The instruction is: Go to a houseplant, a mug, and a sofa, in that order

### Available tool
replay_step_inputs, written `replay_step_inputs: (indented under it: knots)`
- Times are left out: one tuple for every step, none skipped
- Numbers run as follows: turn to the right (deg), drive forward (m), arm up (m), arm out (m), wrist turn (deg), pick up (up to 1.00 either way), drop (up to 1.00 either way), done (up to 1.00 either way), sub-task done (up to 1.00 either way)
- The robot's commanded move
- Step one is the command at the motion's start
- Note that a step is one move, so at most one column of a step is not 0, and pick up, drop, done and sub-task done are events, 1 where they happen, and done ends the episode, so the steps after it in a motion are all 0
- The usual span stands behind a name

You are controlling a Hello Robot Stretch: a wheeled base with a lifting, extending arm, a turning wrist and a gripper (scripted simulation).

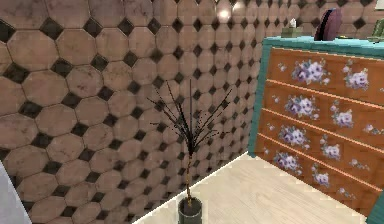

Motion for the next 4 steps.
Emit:
replay_step_inputs:
  knots:
    - [0.0, 0.0, 0.0, 0.0, 0.0, 0.0, 0.0, 0.0, 1.0]
    - [-45.0, 0.0, 0.0, 0.0, 0.0, 0.0, 0.0, 0.0, 0.0]
    - [-45.0, 0.0, 0.0, 0.0, 0.0, 0.0, 0.0, 0.0, 0.0]
    - [-39.0, 0.0, 0.0, 0.0, 0.0, 0.0, 0.0, 0.0, 0.0]
